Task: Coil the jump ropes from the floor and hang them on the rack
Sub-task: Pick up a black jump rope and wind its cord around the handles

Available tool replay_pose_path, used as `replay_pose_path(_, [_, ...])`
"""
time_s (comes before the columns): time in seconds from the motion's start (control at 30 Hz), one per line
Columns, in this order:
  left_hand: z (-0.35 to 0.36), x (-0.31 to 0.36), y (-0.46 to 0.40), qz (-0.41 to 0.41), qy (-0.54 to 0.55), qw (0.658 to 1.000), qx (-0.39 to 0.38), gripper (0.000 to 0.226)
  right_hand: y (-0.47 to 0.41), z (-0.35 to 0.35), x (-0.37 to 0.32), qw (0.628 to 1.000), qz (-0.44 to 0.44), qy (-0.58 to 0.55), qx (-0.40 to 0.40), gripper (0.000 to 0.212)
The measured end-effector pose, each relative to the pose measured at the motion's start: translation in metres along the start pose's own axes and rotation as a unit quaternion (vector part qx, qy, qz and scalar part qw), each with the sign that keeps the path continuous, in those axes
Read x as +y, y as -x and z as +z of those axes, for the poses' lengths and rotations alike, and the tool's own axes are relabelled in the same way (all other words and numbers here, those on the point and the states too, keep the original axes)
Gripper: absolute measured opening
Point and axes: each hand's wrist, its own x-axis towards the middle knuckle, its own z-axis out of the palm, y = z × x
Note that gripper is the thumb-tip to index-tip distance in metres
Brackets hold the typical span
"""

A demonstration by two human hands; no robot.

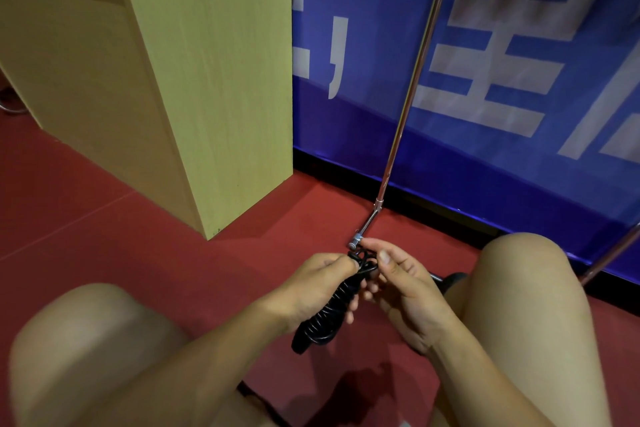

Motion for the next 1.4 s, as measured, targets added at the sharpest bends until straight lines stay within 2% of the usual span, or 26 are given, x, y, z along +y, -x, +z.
replay_pose_path(0.17, [-0.001, -0.001, 0.001, 0.014, -0.060, 0.998, 0.012, 0.026, -0.001, -0.003, 0.002, 0.998, -0.034, 0.046, 0.016, 0.071])
replay_pose_path(0.23, [-0.002, -0.004, 0.001, 0.015, -0.093, 0.995, 0.014, 0.024, -0.001, -0.004, 0.003, 0.998, -0.025, 0.063, 0.010, 0.071])
replay_pose_path(0.43, [0.000, -0.005, 0.001, 0.019, -0.123, 0.992, 0.013, 0.020, -0.002, -0.005, 0.004, 0.998, 0.010, 0.055, -0.007, 0.050])
replay_pose_path(0.63, [0.002, -0.007, 0.001, 0.043, -0.102, 0.994, 0.019, 0.019, -0.002, -0.003, -0.002, 0.998, -0.012, 0.069, -0.001, 0.054])
replay_pose_path(0.8, [-0.002, -0.007, -0.001, 0.066, -0.102, 0.992, 0.034, 0.021, 0.001, 0.000, -0.005, 0.992, -0.027, 0.108, 0.050, 0.024])
replay_pose_path(0.87, [-0.005, -0.009, -0.003, 0.064, -0.117, 0.990, 0.035, 0.019, 0.001, -0.001, -0.005, 0.983, -0.053, 0.153, 0.082, 0.020])
replay_pose_path(1.0, [-0.008, -0.012, -0.007, 0.042, -0.134, 0.990, 0.027, 0.019, 0.002, -0.001, -0.004, 0.972, -0.084, 0.192, 0.103, 0.018])
replay_pose_path(1.17, [-0.008, -0.015, -0.006, 0.023, -0.129, 0.991, 0.003, 0.026, 0.002, -0.002, -0.002, 0.970, -0.103, 0.201, 0.088, 0.018])
replay_pose_path(1.3, [-0.007, -0.015, -0.007, 0.029, -0.122, 0.992, -0.010, 0.025, 0.000, -0.004, -0.002, 0.989, -0.030, 0.134, 0.050, 0.025])
replay_pose_path(1.4, [-0.006, -0.016, -0.007, 0.036, -0.118, 0.992, -0.018, 0.021, 0.000, -0.005, -0.004, 0.992, 0.011, 0.127, 0.020, 0.032])
